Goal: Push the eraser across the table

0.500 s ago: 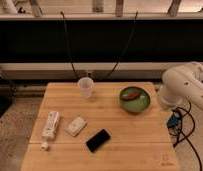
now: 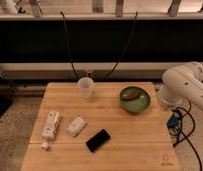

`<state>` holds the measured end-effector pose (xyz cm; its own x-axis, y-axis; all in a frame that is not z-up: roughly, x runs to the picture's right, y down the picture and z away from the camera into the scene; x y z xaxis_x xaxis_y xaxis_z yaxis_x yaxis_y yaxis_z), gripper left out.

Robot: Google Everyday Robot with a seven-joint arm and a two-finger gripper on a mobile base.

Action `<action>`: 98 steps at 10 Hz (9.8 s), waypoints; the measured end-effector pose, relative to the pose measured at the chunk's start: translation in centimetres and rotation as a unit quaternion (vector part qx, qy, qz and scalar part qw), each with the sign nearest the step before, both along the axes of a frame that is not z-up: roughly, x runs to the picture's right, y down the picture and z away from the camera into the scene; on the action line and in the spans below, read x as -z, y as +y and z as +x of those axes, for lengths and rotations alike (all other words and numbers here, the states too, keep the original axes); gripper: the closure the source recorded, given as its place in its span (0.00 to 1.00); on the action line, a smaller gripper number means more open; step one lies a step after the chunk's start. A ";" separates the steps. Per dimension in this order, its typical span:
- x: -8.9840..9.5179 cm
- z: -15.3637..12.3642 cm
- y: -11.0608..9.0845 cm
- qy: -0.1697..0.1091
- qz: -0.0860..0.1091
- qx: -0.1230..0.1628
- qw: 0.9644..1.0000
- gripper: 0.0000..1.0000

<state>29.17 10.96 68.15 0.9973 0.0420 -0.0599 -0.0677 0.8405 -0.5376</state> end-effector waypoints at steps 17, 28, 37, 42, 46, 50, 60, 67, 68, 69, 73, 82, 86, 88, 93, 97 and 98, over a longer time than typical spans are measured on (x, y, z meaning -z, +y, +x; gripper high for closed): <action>0.5 -3.1 2.9 -0.003 -0.002 0.033 0.999 0.20; -0.7 -8.9 9.7 -0.026 -0.015 0.088 0.996 0.20; -1.7 -11.4 12.6 -0.054 -0.036 0.111 0.992 0.20; -2.2 -12.3 13.6 -0.068 -0.049 0.115 0.990 0.20; -2.5 -12.5 14.1 -0.073 -0.054 0.115 0.989 0.20; -2.7 -12.5 14.6 -0.077 -0.058 0.113 0.989 0.21; -3.0 -12.1 15.6 -0.080 -0.070 0.106 0.989 0.68; -4.1 -12.8 16.9 -0.084 -0.079 0.103 0.988 0.96; -4.4 -13.0 17.3 -0.083 -0.083 0.104 0.988 0.96; -4.8 -13.3 17.5 -0.083 -0.086 0.105 0.987 0.96; -5.8 -13.8 17.9 -0.082 -0.090 0.106 0.987 0.96; -8.6 -16.4 19.1 -0.089 -0.100 0.137 0.981 0.96; -9.6 -17.7 19.1 -0.094 -0.104 0.157 0.978 0.96; -9.5 -17.8 19.1 -0.095 -0.104 0.157 0.978 0.96; -9.8 -19.3 18.7 -0.103 -0.104 0.174 0.974 0.96; -10.3 -21.2 18.4 -0.112 -0.102 0.196 0.969 0.96; -10.3 -21.0 18.4 -0.110 -0.103 0.193 0.969 0.96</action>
